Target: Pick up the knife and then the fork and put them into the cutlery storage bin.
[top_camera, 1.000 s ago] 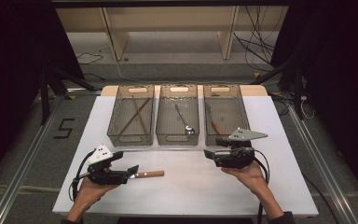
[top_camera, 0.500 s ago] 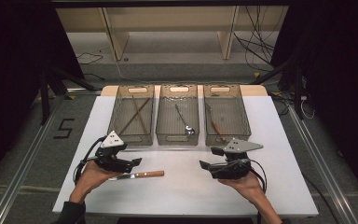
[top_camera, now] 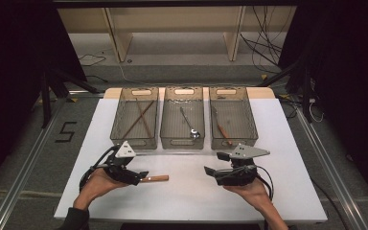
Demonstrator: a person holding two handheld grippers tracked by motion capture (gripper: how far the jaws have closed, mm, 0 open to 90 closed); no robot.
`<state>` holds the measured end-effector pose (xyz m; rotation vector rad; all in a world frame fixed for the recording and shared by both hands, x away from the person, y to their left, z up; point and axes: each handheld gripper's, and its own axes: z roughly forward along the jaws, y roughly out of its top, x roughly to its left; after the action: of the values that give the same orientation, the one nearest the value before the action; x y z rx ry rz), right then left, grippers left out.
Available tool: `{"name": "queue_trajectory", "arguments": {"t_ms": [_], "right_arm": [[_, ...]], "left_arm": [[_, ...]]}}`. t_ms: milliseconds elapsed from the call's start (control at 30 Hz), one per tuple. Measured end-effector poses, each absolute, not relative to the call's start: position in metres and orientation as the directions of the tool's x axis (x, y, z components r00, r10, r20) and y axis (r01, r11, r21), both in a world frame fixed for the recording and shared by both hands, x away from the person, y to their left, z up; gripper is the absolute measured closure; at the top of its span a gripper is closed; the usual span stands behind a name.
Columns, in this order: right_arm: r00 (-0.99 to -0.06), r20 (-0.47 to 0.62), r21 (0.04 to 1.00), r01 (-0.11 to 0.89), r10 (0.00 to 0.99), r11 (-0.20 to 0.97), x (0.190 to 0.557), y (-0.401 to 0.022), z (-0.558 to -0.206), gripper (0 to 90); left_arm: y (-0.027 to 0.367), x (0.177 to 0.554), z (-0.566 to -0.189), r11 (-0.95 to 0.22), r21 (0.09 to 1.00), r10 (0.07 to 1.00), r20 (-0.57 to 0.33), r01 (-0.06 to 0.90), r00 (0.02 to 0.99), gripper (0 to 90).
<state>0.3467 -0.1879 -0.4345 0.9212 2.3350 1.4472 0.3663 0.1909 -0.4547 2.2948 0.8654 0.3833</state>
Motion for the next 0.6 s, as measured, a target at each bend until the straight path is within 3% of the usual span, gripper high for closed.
{"name": "queue_trajectory", "arguments": {"t_ms": [600], "right_arm": [[-0.783, 0.128, 0.867, 0.387, 0.609, 0.315, 0.341, -0.184, -0.442, 28.6]], "left_arm": [[0.181, 0.364, -0.465, -0.662, 0.584, 0.613, 0.061, 0.47, 0.788, 25.9]]}}
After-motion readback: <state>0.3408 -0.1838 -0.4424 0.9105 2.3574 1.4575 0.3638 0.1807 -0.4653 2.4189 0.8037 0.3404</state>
